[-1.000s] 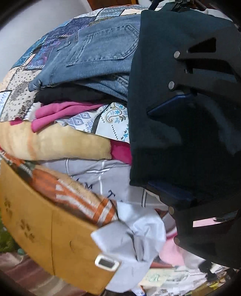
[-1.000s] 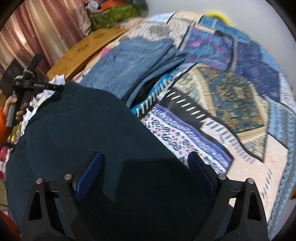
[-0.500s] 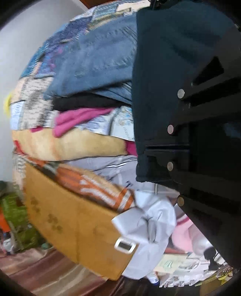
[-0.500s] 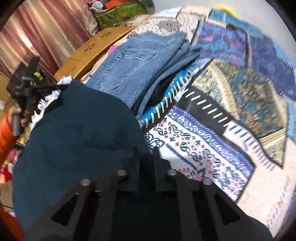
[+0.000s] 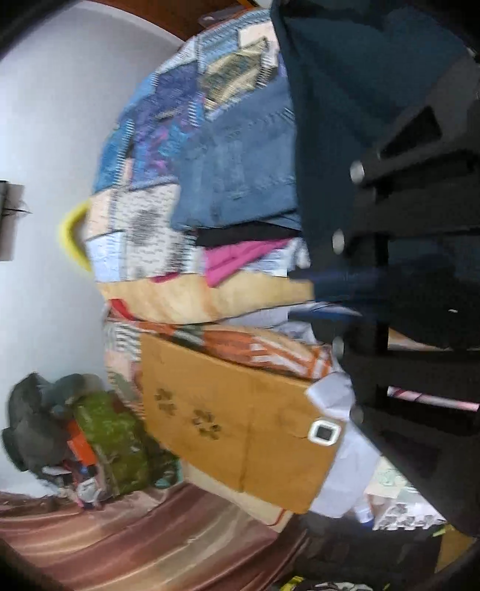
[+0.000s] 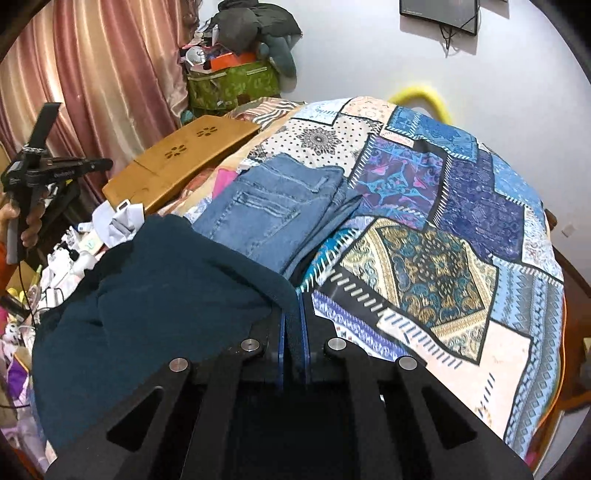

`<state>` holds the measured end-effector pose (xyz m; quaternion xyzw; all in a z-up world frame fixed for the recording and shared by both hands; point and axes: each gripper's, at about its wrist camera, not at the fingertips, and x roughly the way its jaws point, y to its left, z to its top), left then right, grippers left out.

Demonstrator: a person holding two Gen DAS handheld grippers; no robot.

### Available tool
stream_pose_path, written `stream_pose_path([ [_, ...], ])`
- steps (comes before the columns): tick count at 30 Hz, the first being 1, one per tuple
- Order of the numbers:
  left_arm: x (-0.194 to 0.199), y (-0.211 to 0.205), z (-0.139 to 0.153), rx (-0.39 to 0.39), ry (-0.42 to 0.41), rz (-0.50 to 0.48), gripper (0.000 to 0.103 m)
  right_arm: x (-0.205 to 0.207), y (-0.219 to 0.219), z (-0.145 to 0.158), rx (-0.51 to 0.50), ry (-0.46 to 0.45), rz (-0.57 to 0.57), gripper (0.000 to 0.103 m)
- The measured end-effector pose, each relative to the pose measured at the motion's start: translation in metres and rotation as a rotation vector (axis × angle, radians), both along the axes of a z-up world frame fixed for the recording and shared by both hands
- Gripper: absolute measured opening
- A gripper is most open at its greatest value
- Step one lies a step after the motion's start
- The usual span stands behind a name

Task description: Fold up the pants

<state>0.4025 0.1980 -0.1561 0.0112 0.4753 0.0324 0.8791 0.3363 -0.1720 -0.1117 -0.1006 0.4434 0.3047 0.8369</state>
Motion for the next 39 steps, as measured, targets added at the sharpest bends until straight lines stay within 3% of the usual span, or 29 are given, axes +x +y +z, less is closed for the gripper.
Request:
stream_pose_path([
  [2, 0.005, -0.002, -0.024, -0.036, 0.056, -0.006, 0.048, -0.005, -0.002, -0.006, 0.008, 0.019, -0.006, 0.006],
  [7, 0.021, 0.000, -0.077, -0.080, 0.173, 0.023, 0.053, -0.005, -0.007, -0.016, 0.031, 0.062, -0.027, 0.006],
  [11, 0.039, 0.017, -0.119, -0.191, 0.270, 0.092, 0.064, 0.000, -0.008, -0.034, 0.022, 0.104, -0.021, 0.006],
  [14, 0.049, 0.021, -0.142, -0.254, 0.315, 0.112, 0.065, 0.001, -0.005, -0.049, -0.002, 0.119, -0.010, 0.006],
  [16, 0.052, 0.018, -0.147, -0.264, 0.300, 0.112, 0.062, 0.002, -0.005, -0.058, -0.008, 0.141, -0.011, 0.006],
  [17, 0.053, 0.016, -0.147, -0.274, 0.288, 0.102, 0.046, 0.003, -0.005, -0.063, -0.008, 0.151, -0.012, 0.006],
  [18, 0.054, 0.013, -0.146, -0.289, 0.279, 0.085, 0.033, 0.004, -0.004, -0.067, -0.010, 0.157, -0.013, 0.006],
  [19, 0.055, 0.009, -0.145, -0.268, 0.265, 0.079, 0.032, 0.006, -0.004, -0.071, -0.011, 0.159, -0.015, 0.006],
  [21, 0.053, -0.004, -0.138, -0.178, 0.228, 0.050, 0.008, 0.006, -0.001, -0.072, -0.022, 0.152, -0.013, 0.006],
  [22, 0.052, -0.008, -0.133, -0.139, 0.212, 0.054, 0.008, 0.007, 0.001, -0.071, -0.042, 0.135, -0.013, 0.006],
  [26, 0.047, 0.003, -0.096, -0.156, 0.134, 0.100, 0.008, 0.018, -0.001, -0.048, -0.040, 0.068, -0.051, 0.006],
  [31, 0.034, 0.019, -0.014, -0.138, -0.052, 0.095, 0.008, 0.020, -0.002, 0.007, -0.037, -0.081, -0.091, 0.006],
  [33, 0.026, 0.023, 0.005, -0.157, -0.096, 0.089, 0.008, 0.016, -0.003, 0.023, -0.019, -0.104, -0.100, 0.006],
  [39, -0.018, 0.024, 0.022, -0.145, -0.113, 0.076, 0.008, -0.031, 0.002, 0.035, -0.048, -0.154, -0.050, 0.005],
])
